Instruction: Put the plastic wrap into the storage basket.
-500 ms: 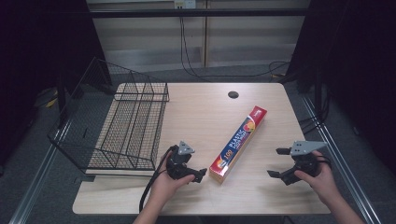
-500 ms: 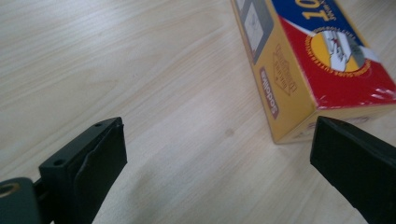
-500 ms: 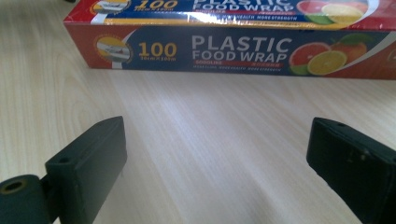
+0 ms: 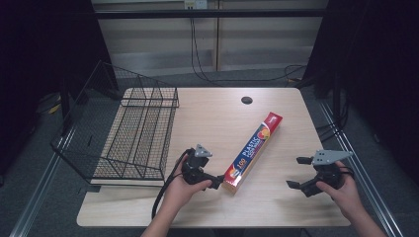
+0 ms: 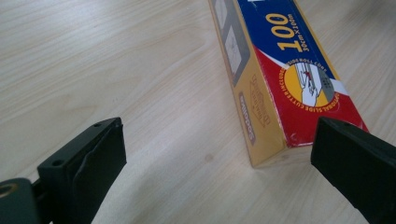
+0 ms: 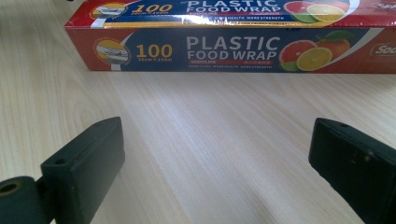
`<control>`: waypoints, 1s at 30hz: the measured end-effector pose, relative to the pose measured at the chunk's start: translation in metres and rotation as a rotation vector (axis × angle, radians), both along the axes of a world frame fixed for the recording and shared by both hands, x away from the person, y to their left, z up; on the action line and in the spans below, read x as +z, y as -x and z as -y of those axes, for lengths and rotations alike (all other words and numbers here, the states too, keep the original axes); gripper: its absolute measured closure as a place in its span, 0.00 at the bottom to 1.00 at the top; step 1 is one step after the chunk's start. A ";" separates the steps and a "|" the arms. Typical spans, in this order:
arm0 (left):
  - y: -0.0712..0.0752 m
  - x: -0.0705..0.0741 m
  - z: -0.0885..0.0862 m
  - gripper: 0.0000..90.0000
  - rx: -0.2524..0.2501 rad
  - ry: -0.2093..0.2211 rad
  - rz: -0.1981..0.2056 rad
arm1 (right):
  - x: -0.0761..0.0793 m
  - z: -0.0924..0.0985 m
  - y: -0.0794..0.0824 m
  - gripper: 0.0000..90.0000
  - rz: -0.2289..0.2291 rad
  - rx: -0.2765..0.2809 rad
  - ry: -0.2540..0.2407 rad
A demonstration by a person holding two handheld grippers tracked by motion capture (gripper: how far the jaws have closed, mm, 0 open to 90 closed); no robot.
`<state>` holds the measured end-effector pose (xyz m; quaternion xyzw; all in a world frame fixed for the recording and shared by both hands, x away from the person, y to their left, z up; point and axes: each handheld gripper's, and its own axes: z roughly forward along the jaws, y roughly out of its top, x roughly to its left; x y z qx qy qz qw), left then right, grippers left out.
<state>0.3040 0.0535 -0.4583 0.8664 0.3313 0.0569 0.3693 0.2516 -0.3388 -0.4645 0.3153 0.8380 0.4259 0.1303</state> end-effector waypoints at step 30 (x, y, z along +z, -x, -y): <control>-0.038 0.012 0.068 0.01 -0.020 0.008 -0.082 | 0.003 0.003 0.002 0.04 0.014 0.012 -0.007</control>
